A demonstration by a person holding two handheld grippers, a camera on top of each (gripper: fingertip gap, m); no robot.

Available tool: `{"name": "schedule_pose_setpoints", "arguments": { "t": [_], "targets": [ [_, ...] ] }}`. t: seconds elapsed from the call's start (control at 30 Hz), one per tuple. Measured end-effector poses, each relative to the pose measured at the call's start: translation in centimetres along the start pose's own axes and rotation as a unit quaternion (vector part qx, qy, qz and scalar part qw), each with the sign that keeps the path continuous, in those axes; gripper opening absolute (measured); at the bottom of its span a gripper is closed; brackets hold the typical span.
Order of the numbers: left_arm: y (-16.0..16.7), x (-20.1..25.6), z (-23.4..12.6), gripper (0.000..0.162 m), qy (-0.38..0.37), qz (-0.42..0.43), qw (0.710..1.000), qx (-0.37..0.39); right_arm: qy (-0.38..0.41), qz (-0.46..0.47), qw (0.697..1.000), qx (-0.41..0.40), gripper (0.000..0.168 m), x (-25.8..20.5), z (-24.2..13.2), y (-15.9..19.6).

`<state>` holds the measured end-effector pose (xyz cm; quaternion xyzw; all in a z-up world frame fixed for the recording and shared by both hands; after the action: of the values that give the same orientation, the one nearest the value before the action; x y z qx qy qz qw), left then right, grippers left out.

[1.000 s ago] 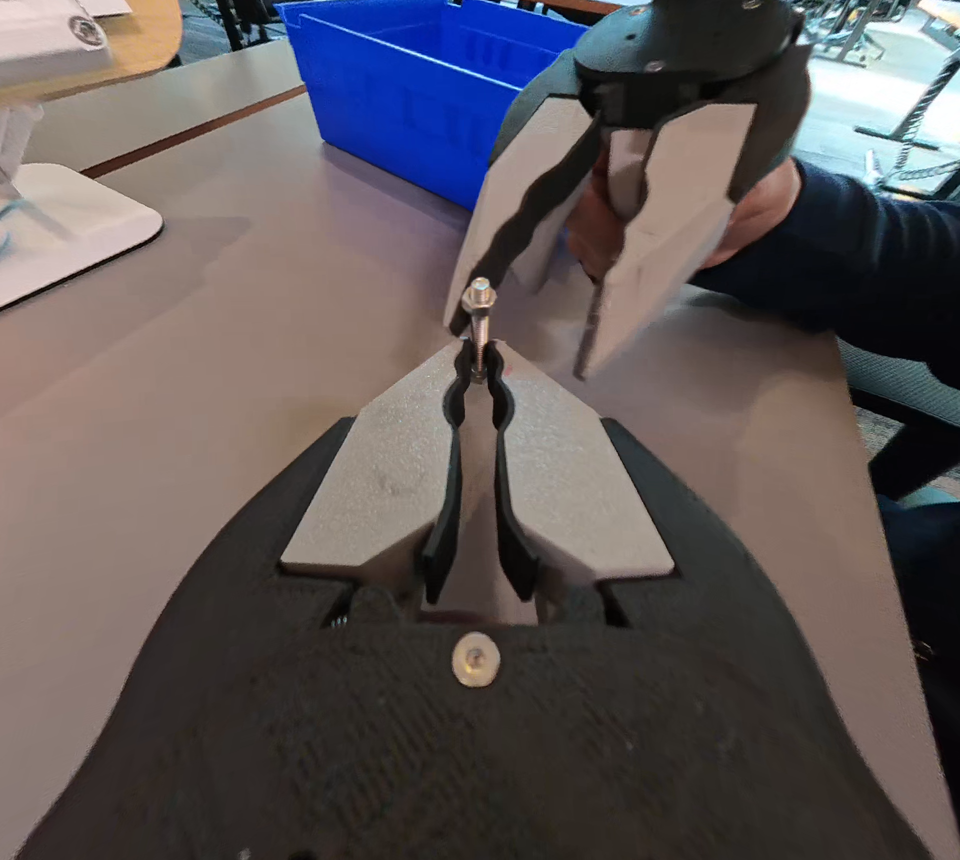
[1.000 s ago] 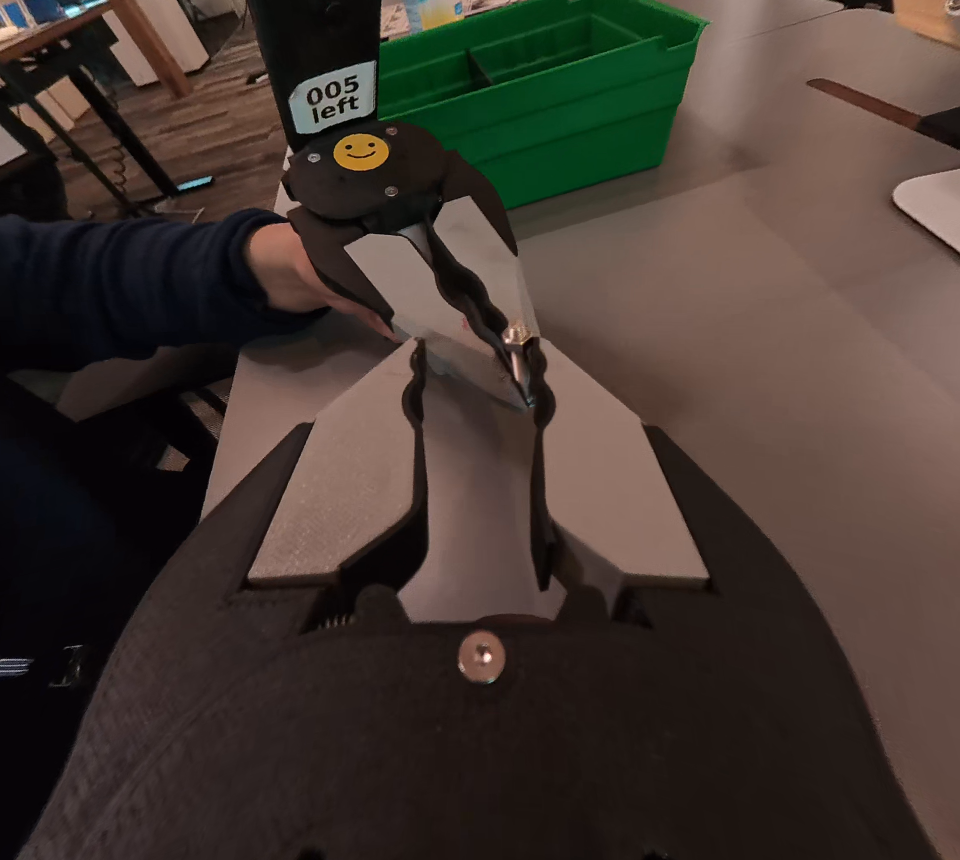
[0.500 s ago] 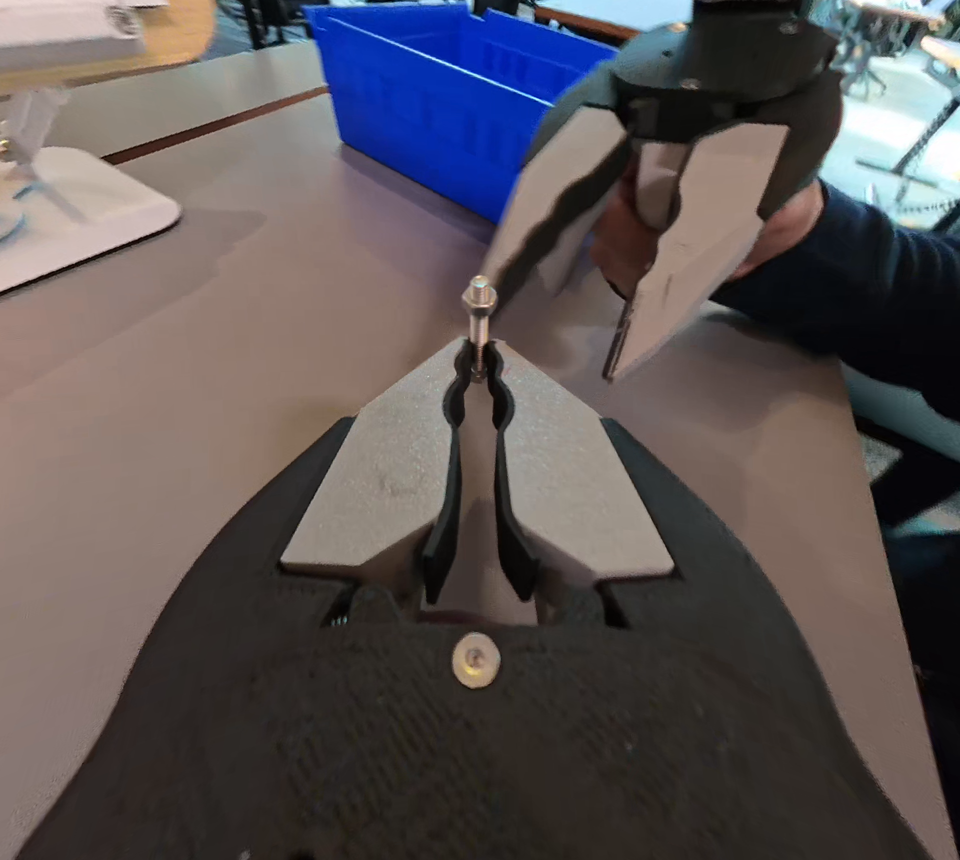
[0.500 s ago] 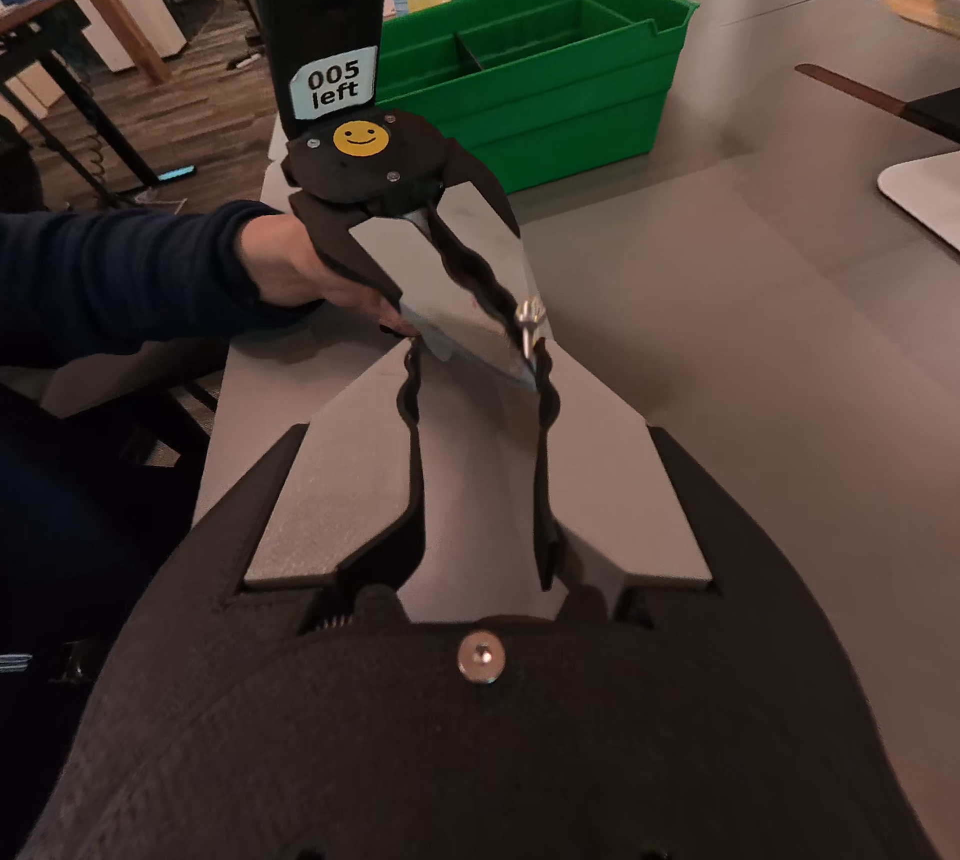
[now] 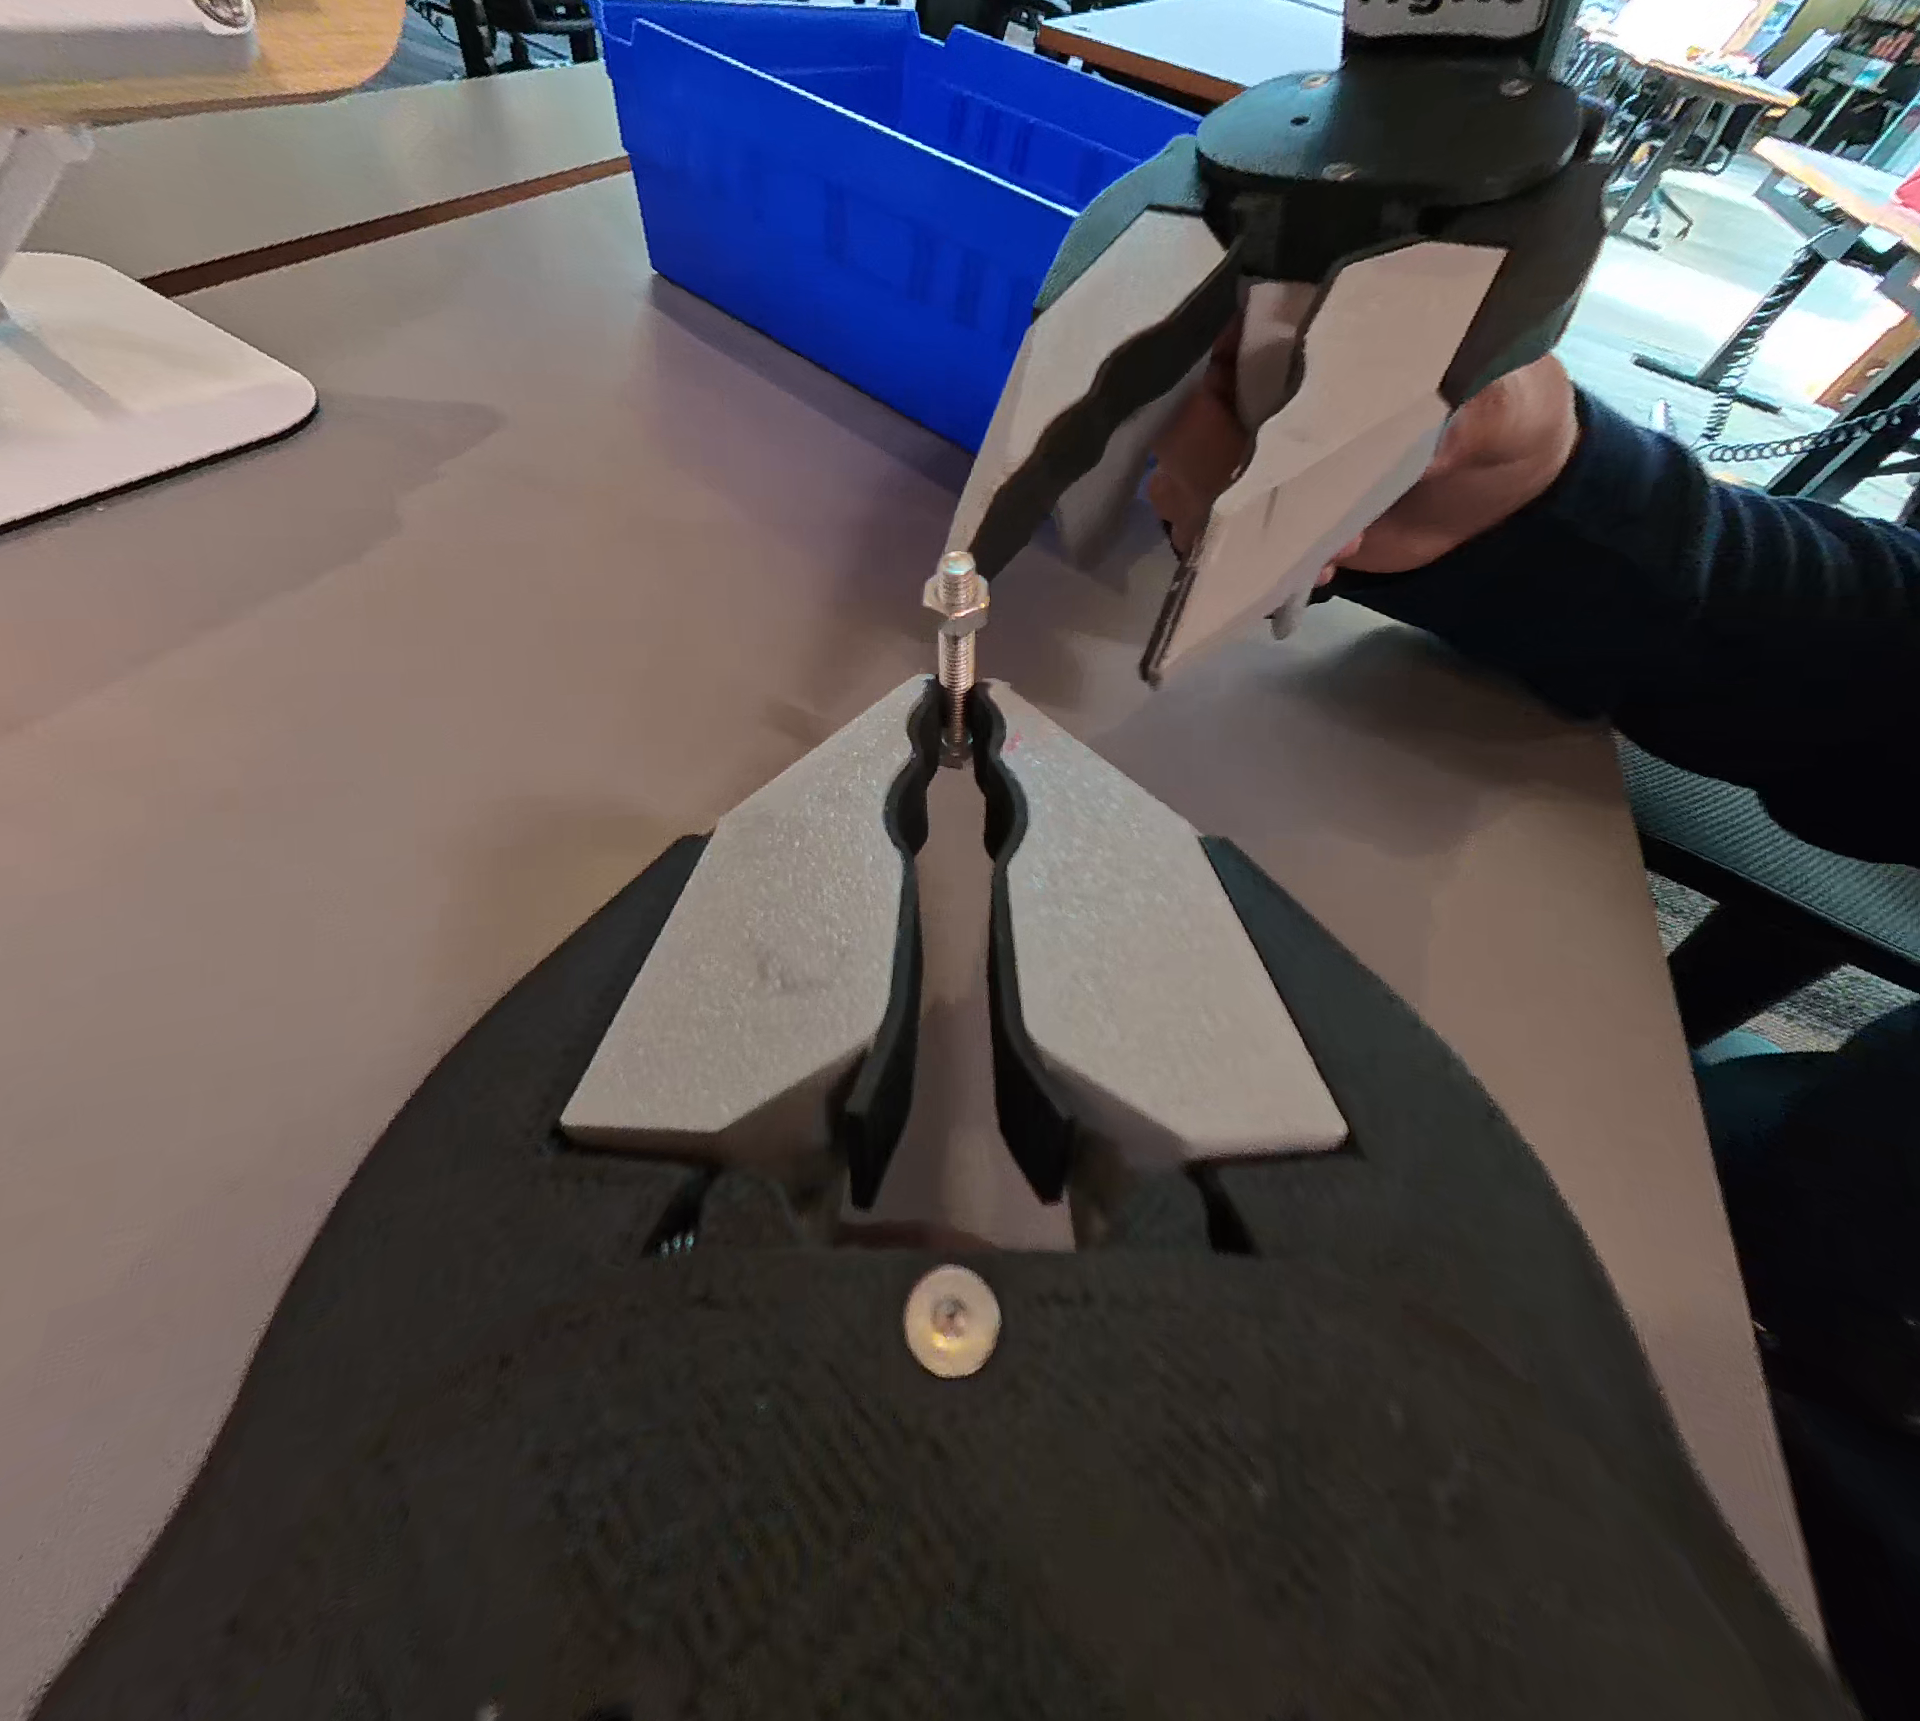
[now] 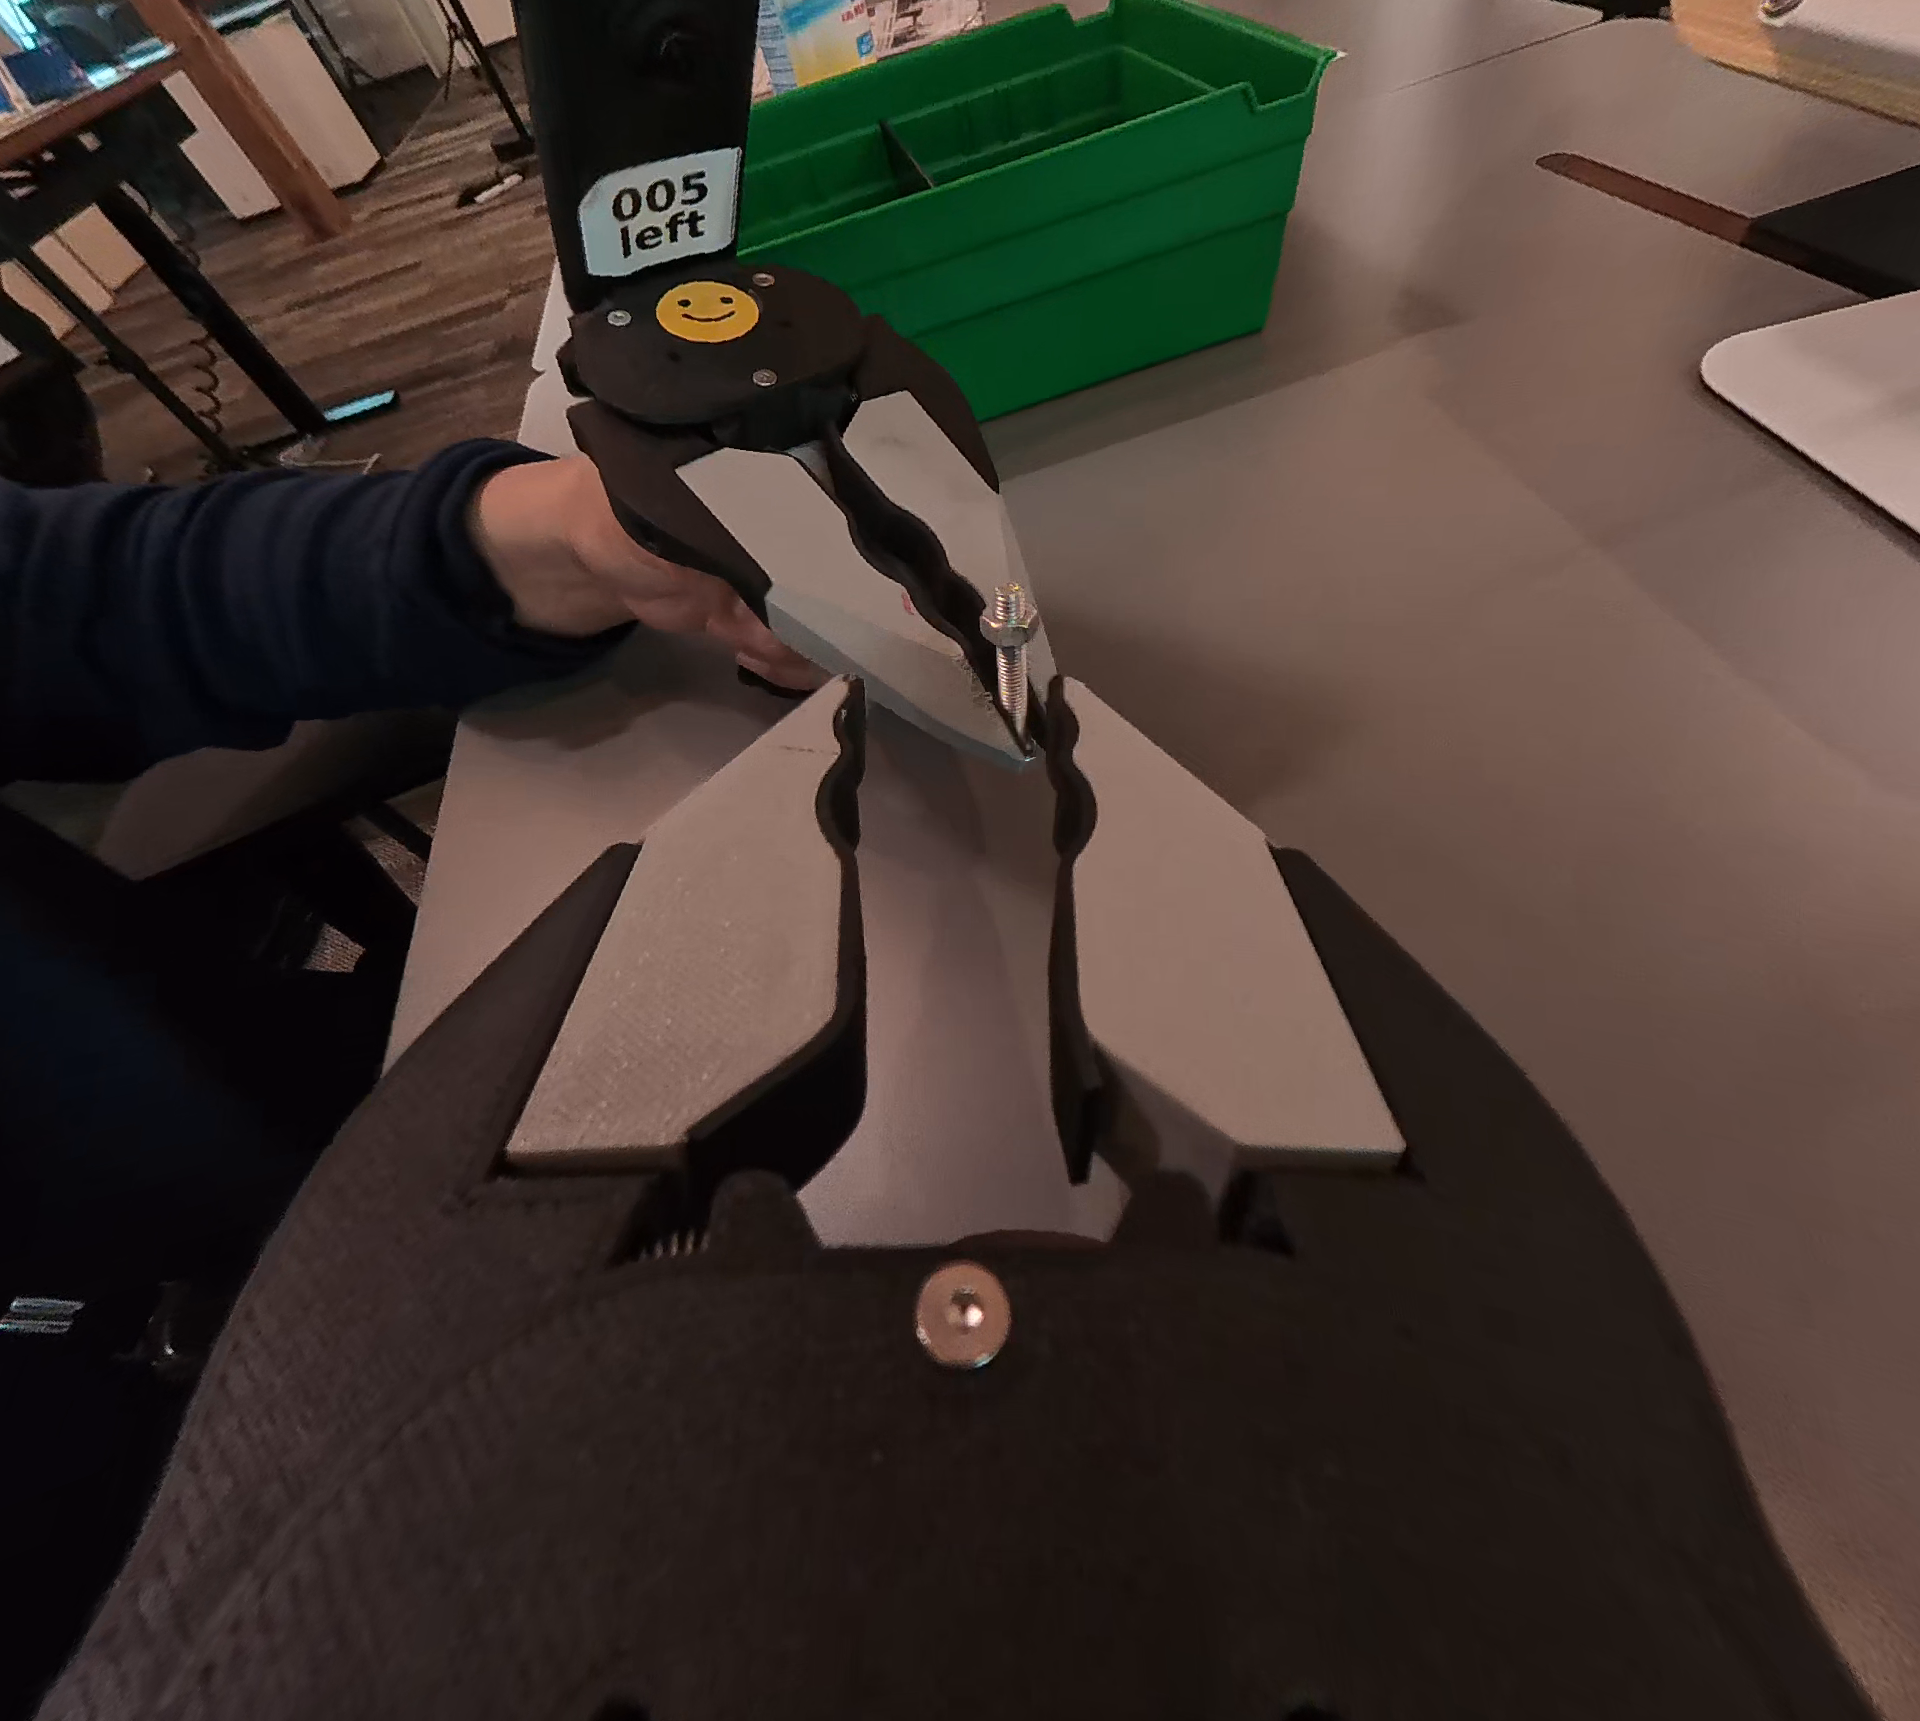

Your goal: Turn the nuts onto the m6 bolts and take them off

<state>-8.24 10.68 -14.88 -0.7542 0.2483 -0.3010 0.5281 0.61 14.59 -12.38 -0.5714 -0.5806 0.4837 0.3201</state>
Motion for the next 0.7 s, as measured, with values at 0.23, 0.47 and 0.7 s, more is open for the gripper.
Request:
{"name": "schedule_pose_setpoints", "arguments": {
  "t": [0.23, 0.47, 0.7],
  "targets": [
    [0.2, 1.1, 0.5, 0.004, 0.026, 0.014, 0.999, -0.016, -0.036, 0.014, 0.999, 0.018, 0.037, -0.6, 0.4, -0.3],
    [0.0, -1.6, -1.0, 0.004, -0.050, -0.005, 0.999, -0.002, -0.049, 0.028, 0.997, 0.062, 0.020, -0.6, -1.1, -1.4],
    [0.0, 1.2, 0.7, 0.004, 0.010, 0.025, 1.000, -0.014, 0.014, 0.035, 0.999, 0.016, 0.027, 0.7, 0.4, -0.1]
  ]
}}
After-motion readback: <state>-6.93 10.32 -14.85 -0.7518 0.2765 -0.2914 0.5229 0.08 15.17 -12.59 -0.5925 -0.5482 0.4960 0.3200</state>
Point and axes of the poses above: each gripper's, where its closed fingertips meet, z out along the fingers, y out of its underside, x = y × z across the jaws, the point moved 6 cm from there along -z, back along the fingers, and after that the axes turned 3 degrees about y, right-handed, at the moved point
